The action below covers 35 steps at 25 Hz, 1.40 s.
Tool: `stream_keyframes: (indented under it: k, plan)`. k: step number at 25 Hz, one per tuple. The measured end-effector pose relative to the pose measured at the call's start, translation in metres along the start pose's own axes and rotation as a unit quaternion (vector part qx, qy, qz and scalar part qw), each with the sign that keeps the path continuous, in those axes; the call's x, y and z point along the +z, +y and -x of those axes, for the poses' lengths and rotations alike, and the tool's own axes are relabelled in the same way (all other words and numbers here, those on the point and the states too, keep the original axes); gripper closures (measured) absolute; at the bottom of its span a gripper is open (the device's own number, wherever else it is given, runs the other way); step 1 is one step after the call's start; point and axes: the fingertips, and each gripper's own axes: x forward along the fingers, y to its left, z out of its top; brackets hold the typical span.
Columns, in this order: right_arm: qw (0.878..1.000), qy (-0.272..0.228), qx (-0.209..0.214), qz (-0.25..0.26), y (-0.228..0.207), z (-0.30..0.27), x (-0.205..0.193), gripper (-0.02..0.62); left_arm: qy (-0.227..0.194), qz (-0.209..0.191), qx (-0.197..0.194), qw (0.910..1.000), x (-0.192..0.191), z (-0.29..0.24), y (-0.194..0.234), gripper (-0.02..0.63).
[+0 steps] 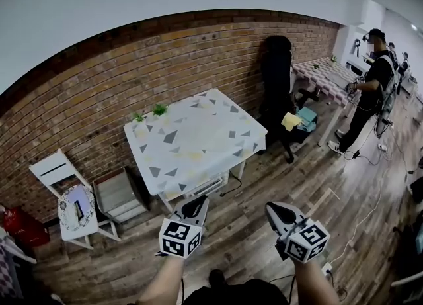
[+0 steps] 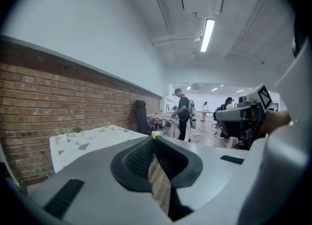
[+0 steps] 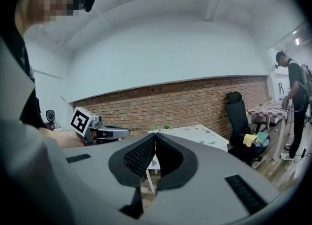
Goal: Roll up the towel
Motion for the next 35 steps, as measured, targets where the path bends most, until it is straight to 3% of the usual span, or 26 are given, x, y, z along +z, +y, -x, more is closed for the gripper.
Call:
stream_keyframes:
  k: [10, 19, 28, 35]
  plan:
    - [1.000, 0.006, 0.007, -0.023, -0.026, -0.028, -0.002, 0.580, 0.002, -0.001, -0.003, 1.0000, 0.011, -0.030, 0.018, 0.583]
    - [0.999, 0.006, 0.035, -0.038, -0.095, -0.078, 0.007, 0.580, 0.038, -0.001, -0.017, 0.9992, 0.006, -0.122, 0.019, 0.583]
    - [0.995, 0.021, 0.087, -0.054, -0.222, -0.156, 0.025, 0.580, 0.061, -0.003, 0.029, 0.9977, 0.029, -0.245, 0.048, 0.583]
    - [0.988, 0.040, 0.147, -0.031, -0.257, -0.213, 0.035, 0.580, 0.076, 0.002, 0.083, 0.9936, 0.034, -0.285, 0.074, 0.583]
